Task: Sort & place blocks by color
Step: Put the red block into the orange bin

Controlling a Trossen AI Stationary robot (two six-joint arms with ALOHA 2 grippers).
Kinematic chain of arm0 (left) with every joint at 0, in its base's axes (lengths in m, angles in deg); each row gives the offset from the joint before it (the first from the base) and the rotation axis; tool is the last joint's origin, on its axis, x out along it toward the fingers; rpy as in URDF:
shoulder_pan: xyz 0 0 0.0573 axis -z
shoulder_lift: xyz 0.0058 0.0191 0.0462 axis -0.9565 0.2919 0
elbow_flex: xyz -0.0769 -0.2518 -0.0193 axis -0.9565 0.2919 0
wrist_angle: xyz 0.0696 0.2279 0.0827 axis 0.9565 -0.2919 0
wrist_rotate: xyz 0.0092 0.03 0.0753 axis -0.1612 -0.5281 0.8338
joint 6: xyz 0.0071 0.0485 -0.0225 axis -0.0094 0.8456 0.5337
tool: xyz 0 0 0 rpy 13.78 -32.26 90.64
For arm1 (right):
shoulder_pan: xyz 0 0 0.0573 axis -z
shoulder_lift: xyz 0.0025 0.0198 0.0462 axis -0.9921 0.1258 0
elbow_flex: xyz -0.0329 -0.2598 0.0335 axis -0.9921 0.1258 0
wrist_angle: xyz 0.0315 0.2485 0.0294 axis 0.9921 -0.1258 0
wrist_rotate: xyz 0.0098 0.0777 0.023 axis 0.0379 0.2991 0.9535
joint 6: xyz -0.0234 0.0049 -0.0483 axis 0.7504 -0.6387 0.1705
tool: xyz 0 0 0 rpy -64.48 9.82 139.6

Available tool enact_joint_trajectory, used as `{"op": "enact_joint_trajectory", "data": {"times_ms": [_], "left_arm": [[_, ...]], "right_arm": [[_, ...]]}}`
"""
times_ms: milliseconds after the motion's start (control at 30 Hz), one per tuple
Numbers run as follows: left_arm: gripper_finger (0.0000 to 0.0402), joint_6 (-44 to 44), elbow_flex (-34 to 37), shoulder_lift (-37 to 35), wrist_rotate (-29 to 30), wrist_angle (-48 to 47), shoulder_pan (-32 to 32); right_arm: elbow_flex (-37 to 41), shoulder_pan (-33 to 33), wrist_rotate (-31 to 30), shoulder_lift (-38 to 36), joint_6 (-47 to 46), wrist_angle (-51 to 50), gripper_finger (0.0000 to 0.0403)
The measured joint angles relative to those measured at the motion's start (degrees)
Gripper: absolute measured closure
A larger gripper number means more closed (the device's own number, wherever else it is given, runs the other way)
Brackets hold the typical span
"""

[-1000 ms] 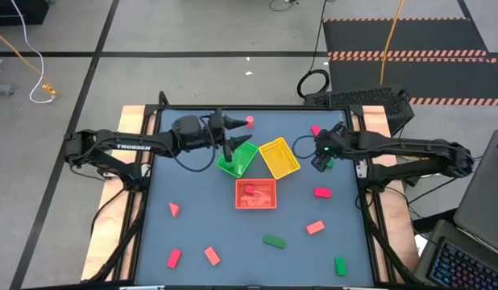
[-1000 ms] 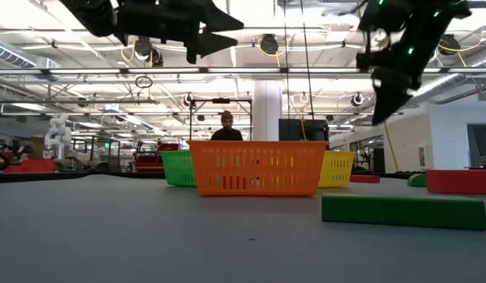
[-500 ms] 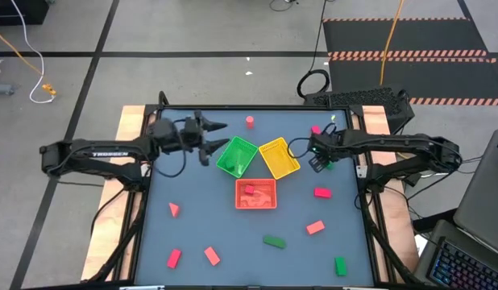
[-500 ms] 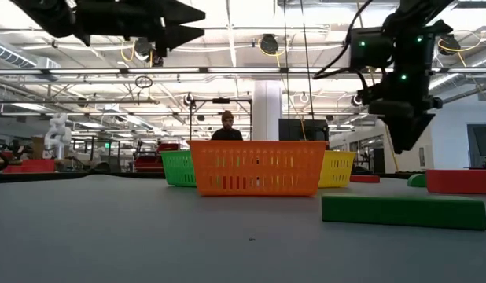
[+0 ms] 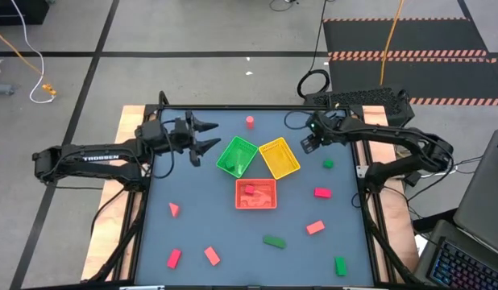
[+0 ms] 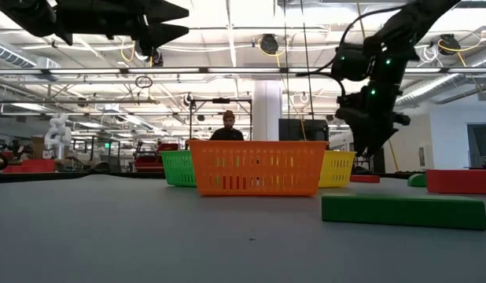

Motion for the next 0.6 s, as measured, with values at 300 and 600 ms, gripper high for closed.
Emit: {"op": "enact_joint_trajectory", "data": {"times_ms": [300,600], "left_arm": [[0.0149,1.4,0.0,-0.1,0.5,-2.0,0.0],[0.0149,1.9,0.0,-0.1,0.7,-2.9,-0.3]], "right_arm": [[0.0,6.5,-0.5,4.6,4.9,3.1,0.0218],[0.0,9.6,-0.2,9.0,7.0,7.1,0.0218]]}}
